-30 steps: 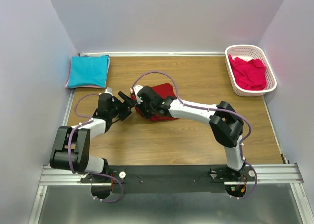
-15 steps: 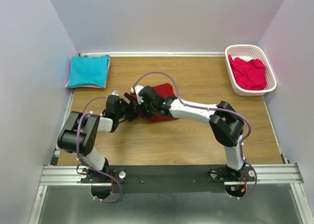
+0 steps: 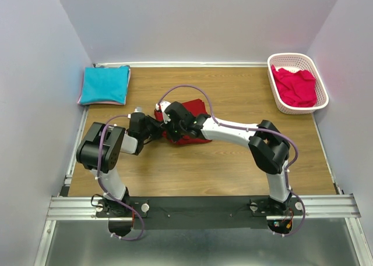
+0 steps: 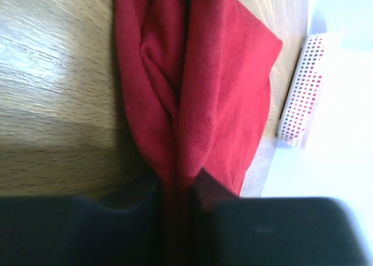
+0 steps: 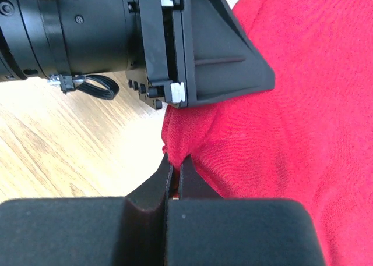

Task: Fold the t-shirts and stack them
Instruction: Neatly place the folded tshirt to the corner

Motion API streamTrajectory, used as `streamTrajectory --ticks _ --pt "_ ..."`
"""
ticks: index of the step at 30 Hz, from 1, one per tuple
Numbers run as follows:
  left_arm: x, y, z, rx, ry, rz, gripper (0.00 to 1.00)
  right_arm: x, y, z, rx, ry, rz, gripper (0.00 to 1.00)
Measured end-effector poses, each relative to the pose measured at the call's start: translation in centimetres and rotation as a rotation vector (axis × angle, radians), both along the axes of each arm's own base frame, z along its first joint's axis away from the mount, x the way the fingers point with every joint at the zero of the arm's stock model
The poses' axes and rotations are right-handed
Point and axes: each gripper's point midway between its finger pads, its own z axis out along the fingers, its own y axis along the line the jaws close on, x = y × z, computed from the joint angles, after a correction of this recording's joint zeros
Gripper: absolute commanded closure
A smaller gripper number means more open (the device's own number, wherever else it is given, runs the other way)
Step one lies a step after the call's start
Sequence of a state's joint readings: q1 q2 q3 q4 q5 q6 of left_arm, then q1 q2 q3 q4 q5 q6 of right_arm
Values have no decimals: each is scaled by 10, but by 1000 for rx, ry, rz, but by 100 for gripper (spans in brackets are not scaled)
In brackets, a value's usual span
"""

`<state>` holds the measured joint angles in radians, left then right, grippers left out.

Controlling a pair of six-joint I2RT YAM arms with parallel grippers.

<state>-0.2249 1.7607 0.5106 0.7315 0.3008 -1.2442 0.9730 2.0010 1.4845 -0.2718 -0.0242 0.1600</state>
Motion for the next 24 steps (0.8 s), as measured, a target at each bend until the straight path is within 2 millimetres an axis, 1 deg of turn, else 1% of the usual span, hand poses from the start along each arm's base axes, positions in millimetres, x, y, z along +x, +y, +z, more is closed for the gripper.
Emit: streamTrajectory --ticks 2,3,7,8,11,12,13,15,16,17,19,20,21,23,24 --pt "0 0 -1 7 -2 -3 100 0 0 0 0 0 0 99" --pt "0 0 -1 9 -5 -5 100 0 0 0 0 0 0 99" --pt "6 -2 2 44 -30 -34 100 1 0 0 2 -1 -4 69" --pt "8 -3 2 62 -38 -49 100 2 0 0 4 -3 -5 57" --pt "21 -4 7 127 -62 -89 100 1 -3 1 9 -3 -10 46" --pt "30 -2 11 162 -77 -106 100 0 -5 4 11 -5 -10 43" --pt "37 -1 13 191 -88 -118 100 -3 -8 7 14 -9 -10 36" --pt "58 6 21 291 -111 -134 100 -6 -16 14 16 -19 -15 30" --pt "69 11 26 341 -126 -132 100 -9 -22 19 17 -24 -19 28" --pt "80 17 32 399 -142 -132 100 -10 -28 25 21 -34 -29 22" --pt "101 27 50 493 -181 -123 100 -13 -40 39 31 -61 -50 16" --pt "112 35 58 550 -199 -117 100 -14 -44 44 34 -69 -61 11" --pt "118 39 62 580 -209 -114 100 -15 -51 49 38 -82 -76 9" --pt "143 57 74 702 -223 -104 100 -20 -66 53 39 -88 -104 6" --pt "152 64 76 750 -226 -101 100 -25 -77 55 35 -90 -119 5"
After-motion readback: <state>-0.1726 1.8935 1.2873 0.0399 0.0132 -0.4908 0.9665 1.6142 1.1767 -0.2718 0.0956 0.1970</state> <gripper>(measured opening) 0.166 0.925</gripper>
